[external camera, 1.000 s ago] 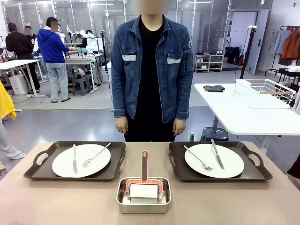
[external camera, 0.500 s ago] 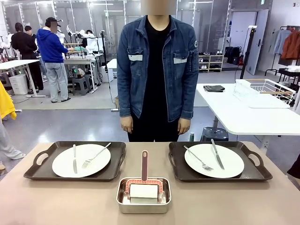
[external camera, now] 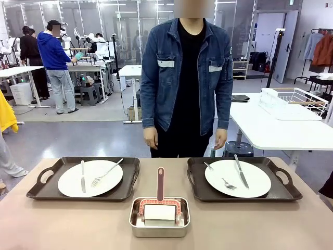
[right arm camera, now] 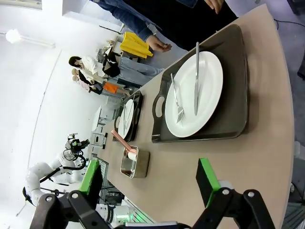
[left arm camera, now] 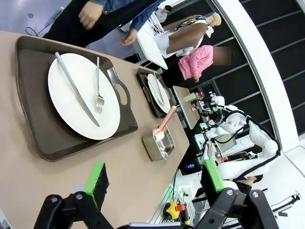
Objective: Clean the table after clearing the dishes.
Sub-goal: When the left (or right) Handle tray is removed, use the left hand (or right hand) to clean the left (or right) side of the table with the Lint Roller.
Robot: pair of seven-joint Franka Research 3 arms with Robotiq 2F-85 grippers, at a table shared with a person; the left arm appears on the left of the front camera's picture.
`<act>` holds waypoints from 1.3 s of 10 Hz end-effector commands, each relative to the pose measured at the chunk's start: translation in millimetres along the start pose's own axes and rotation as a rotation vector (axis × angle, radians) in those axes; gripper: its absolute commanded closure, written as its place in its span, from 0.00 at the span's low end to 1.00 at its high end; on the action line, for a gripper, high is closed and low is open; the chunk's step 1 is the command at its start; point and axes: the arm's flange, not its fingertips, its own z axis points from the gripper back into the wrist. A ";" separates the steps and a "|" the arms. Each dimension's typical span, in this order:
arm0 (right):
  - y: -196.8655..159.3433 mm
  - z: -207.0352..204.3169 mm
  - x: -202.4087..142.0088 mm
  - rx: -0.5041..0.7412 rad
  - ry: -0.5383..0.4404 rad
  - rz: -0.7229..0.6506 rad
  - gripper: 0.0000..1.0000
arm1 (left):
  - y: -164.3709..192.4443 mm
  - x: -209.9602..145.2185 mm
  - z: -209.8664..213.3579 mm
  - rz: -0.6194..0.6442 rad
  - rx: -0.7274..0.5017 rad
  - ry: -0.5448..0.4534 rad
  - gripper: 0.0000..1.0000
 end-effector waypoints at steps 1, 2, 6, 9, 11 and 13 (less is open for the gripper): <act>-0.9 4.2 -2.9 0.008 0.009 0.021 0.00 | -1.4 -3.1 3.2 -0.009 -0.001 0.008 0.00; -0.9 4.2 -2.9 0.008 0.009 0.021 0.00 | -1.4 -3.1 3.2 -0.009 -0.001 0.008 0.00; -0.9 4.2 -2.9 0.008 0.009 0.021 0.00 | -1.4 -3.1 3.2 -0.009 -0.001 0.008 0.00; -0.9 4.2 -2.9 0.008 0.009 0.021 0.00 | -1.4 -3.1 3.2 -0.009 -0.001 0.008 0.00; -0.9 4.2 -2.9 0.008 0.009 0.021 0.00 | -1.4 -3.1 3.2 -0.009 -0.001 0.008 0.00; -0.9 4.2 -2.9 0.008 0.009 0.021 0.00 | -1.4 -3.1 3.2 -0.009 -0.001 0.008 0.00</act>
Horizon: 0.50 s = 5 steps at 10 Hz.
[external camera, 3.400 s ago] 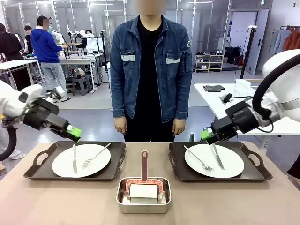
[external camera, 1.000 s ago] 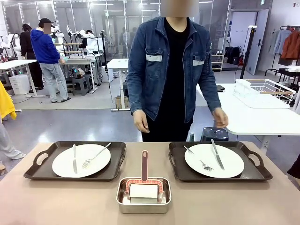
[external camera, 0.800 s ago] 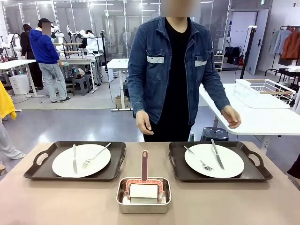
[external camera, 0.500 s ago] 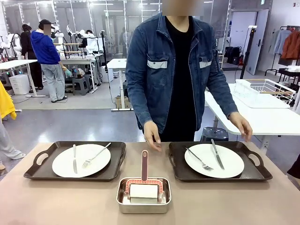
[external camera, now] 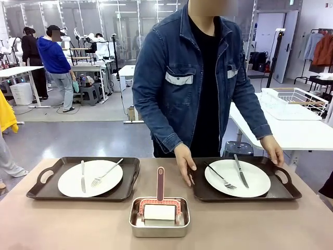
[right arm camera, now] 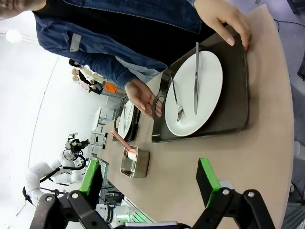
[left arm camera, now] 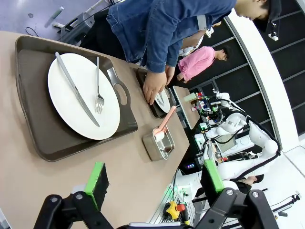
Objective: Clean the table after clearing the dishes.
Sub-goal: When the left (or right) Handle tray is removed, use the left hand (or right hand) to clean the left (or right) side of the table with the Lint Roller.
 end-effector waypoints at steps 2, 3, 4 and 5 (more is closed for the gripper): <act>-0.9 4.2 -2.9 0.008 0.009 0.021 0.00 | -1.4 -3.1 3.2 -0.009 -0.001 0.008 0.00; -0.9 4.2 -2.9 0.008 0.009 0.021 0.00 | -1.4 -3.1 3.2 -0.009 -0.001 0.008 0.00; -0.9 4.2 -2.9 0.008 0.009 0.021 0.00 | -1.4 -3.1 3.2 -0.009 -0.001 0.008 0.00; -0.9 4.2 -2.9 0.008 0.009 0.021 0.00 | -1.4 -3.1 3.2 -0.009 -0.001 0.008 0.00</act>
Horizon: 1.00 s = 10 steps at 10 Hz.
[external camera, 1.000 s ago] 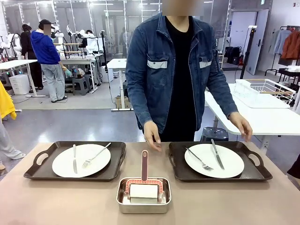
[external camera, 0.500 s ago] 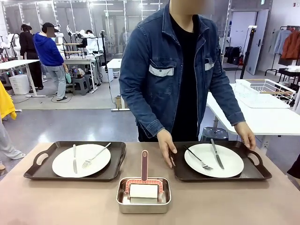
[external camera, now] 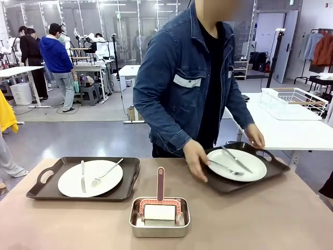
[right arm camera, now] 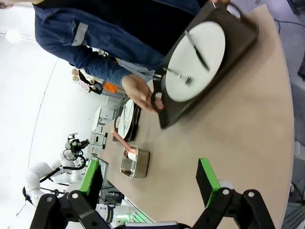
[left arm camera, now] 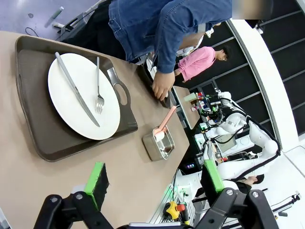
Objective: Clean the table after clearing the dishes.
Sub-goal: When the left (or right) Handle tray is removed, use the left hand (or right hand) to clean the left (or right) side of the table with the Lint Roller.
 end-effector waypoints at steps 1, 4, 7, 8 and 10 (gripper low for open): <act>-0.9 4.2 -2.9 0.008 0.009 0.020 0.00 | -1.4 -3.1 3.2 -0.009 -0.001 0.008 0.00; -0.9 4.2 -2.9 0.008 0.009 0.020 0.00 | -1.4 -3.1 3.2 -0.009 -0.001 0.008 0.00; 0.0 0.0 0.0 0.000 0.000 0.000 0.00 | -1.4 -3.1 3.2 -0.009 -0.001 0.008 0.00; 25.4 -18.3 21.1 -0.021 0.057 0.133 0.00 | -1.4 -3.1 3.2 -0.009 -0.001 0.008 0.00; 91.6 -85.3 62.1 -0.091 0.217 0.363 0.00 | -1.4 -3.1 3.2 -0.009 -0.001 0.008 0.00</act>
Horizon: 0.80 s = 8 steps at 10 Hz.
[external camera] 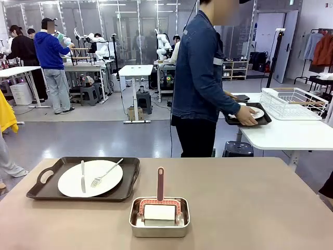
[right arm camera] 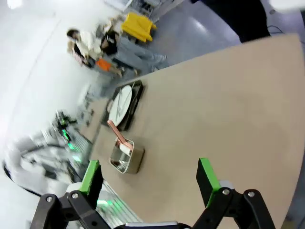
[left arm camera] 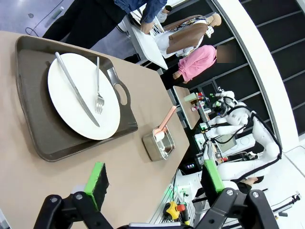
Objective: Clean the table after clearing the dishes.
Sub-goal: When the left (or right) Handle tray is removed, use the left hand (or right hand) to clean the left (or right) side of the table with the Lint Roller.
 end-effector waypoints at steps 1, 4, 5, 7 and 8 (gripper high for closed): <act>60.3 -69.8 55.5 -0.120 0.226 0.263 0.00 | -1.5 -3.1 3.2 -0.009 -0.001 0.008 0.00; 158.8 -195.9 78.6 -0.242 0.529 0.632 0.00 | -1.5 -3.1 3.2 -0.009 -0.001 0.008 0.00; 188.1 -236.0 71.4 -0.240 0.596 0.748 0.00 | -1.5 -3.1 3.2 -0.009 -0.001 0.008 0.00; 233.3 -314.2 37.6 -0.210 0.727 0.940 0.00 | -1.5 -3.1 3.2 -0.009 -0.001 0.008 0.00; 249.9 -346.6 14.8 -0.187 0.807 1.032 0.00 | -1.5 -3.1 3.2 -0.009 -0.001 0.008 0.00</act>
